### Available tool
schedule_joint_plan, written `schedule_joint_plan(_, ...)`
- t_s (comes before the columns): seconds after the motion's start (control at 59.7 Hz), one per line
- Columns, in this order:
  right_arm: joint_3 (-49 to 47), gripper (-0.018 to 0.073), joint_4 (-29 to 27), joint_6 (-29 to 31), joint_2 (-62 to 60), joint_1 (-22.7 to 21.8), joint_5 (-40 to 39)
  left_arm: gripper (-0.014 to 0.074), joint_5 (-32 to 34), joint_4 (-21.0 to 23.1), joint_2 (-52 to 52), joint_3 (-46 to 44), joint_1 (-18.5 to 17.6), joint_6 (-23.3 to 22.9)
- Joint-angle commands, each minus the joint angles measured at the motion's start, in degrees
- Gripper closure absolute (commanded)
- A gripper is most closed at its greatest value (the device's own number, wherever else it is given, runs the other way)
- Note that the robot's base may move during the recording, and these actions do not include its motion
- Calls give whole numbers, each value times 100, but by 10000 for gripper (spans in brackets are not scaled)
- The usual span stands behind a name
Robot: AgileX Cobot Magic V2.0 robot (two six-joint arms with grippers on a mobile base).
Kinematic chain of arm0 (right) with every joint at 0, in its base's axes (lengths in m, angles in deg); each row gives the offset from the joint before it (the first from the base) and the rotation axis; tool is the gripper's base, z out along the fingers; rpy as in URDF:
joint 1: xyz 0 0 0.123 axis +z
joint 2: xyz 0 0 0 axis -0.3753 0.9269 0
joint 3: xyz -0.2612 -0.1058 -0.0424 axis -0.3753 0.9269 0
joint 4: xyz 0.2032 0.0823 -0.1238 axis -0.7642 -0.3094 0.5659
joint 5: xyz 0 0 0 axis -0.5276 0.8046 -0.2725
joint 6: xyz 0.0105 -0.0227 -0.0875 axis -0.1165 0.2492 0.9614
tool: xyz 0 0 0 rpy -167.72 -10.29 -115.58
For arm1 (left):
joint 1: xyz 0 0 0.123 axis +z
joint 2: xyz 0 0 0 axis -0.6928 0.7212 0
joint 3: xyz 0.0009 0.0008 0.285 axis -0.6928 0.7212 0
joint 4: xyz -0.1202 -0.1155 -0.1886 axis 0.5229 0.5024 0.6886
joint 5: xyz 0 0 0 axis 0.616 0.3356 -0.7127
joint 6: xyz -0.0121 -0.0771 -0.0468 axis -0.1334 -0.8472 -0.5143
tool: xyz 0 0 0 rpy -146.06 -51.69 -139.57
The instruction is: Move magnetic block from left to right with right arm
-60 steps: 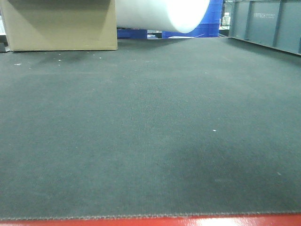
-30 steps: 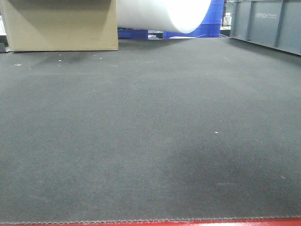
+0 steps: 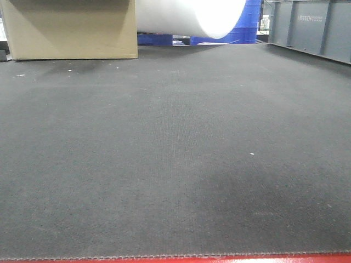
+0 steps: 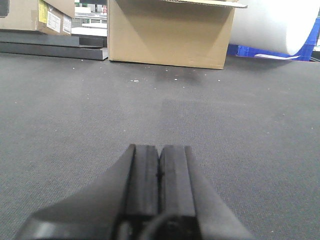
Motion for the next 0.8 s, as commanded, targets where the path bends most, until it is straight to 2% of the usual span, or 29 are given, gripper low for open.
schedule_joint_plan(0.0, -156, 428, 48, 53, 27, 1, -562, 713, 515, 0, -81, 53, 5, -38)
schedule_joint_plan(0.234, -514, 430, 25, 53, 617, 1, -618, 713, 515, 0, -81, 53, 5, -38)
schedule_joint_plan(0.552, -2115, 430, 30, 59, 3173, 1, -604, 713, 515, 0, -81, 53, 5, -38)
schedule_joint_plan(0.787, -2902, 429, 30, 144, 4875, 1, -537, 713, 515, 0, -81, 53, 5, -38)
